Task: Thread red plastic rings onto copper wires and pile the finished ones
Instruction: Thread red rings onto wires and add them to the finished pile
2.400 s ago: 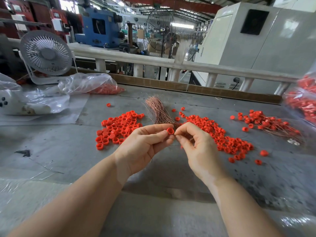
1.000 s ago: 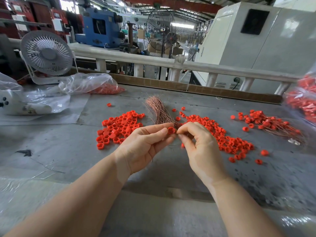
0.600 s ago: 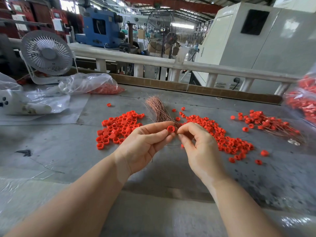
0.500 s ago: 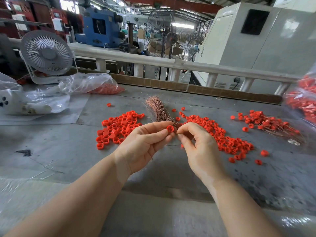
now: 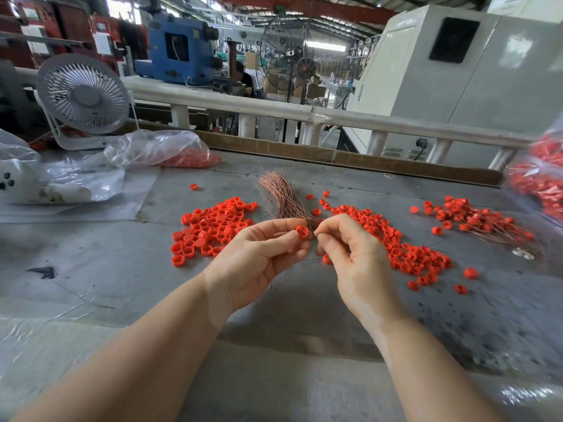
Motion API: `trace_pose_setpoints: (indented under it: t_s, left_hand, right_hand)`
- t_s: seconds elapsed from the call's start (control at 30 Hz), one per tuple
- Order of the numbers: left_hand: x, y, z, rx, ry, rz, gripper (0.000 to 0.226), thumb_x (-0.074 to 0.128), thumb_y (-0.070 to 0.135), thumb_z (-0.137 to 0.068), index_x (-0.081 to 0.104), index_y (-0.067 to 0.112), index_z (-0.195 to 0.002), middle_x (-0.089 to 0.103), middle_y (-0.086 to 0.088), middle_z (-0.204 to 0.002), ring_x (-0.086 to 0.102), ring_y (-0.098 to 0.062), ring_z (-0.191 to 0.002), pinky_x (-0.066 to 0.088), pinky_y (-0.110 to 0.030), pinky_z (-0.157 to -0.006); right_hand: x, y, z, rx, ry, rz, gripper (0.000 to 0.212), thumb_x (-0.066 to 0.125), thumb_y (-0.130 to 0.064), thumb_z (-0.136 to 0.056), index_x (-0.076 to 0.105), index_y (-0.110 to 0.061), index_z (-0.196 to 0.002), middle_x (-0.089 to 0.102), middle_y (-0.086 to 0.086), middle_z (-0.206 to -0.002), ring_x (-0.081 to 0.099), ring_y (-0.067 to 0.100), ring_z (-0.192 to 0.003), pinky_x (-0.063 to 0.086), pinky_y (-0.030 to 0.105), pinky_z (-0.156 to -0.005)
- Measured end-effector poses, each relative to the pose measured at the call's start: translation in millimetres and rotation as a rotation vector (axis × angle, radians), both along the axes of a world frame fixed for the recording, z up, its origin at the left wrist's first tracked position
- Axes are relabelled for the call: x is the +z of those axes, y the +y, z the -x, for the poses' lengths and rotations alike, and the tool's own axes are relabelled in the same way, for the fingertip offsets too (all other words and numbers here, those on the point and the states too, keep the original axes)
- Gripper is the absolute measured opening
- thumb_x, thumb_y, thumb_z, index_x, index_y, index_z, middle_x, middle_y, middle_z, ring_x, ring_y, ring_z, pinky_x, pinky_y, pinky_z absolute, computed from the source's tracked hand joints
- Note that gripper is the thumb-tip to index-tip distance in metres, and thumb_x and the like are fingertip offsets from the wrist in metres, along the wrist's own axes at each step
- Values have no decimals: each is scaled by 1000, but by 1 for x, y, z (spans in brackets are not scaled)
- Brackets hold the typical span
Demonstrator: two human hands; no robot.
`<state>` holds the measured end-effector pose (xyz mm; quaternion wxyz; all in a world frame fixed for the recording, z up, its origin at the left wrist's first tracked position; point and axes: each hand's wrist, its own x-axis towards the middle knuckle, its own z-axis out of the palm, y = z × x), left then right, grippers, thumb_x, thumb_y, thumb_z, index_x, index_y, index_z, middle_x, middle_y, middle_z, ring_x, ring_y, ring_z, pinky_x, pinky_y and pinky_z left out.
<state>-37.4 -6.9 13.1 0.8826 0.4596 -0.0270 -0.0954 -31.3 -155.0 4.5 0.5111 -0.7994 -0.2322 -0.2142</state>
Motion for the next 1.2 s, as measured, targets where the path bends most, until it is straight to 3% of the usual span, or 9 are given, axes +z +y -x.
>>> trace_pose_setpoints:
  t_s: [0.53, 0.77, 1.07, 1.2]
  left_hand:
    - [2, 0, 0, -53, 26, 47, 22, 57, 0, -68, 76, 5, -77, 70, -10, -74, 69, -13, -65, 56, -18, -61]
    - [1, 0, 1, -43, 24, 36, 22, 57, 1, -67, 76, 5, -76, 70, -10, -73, 69, -13, -64, 56, -19, -61]
    - [-1, -1, -1, 8, 18, 15, 17, 61, 5, -68, 74, 4, -78, 68, -11, -73, 65, -12, -63, 55, -18, -59]
    - [-3, -2, -2, 107, -43, -64, 14, 55, -2, -83, 67, 3, -87, 67, -8, -70, 64, -10, -61, 54, -18, -59]
  right_hand:
    - [-3, -3, 0, -2, -27, 44, 18, 58, -12, -88, 57, -27, -77, 64, -7, -69, 62, 15, -68, 51, 46, -67]
    - [-1, -2, 2, -1, -32, 43, 14, 57, -16, -86, 57, -27, -77, 62, -7, -68, 60, 16, -68, 50, 46, -67]
    - [2, -2, 3, -56, -20, 85, 17, 58, -5, -88, 57, -18, -78, 57, -9, -66, 54, 15, -66, 48, 42, -68]
    - [0, -2, 2, -73, -9, 68, 24, 56, -5, -89, 53, -25, -76, 56, -10, -65, 54, 16, -66, 48, 44, -69]
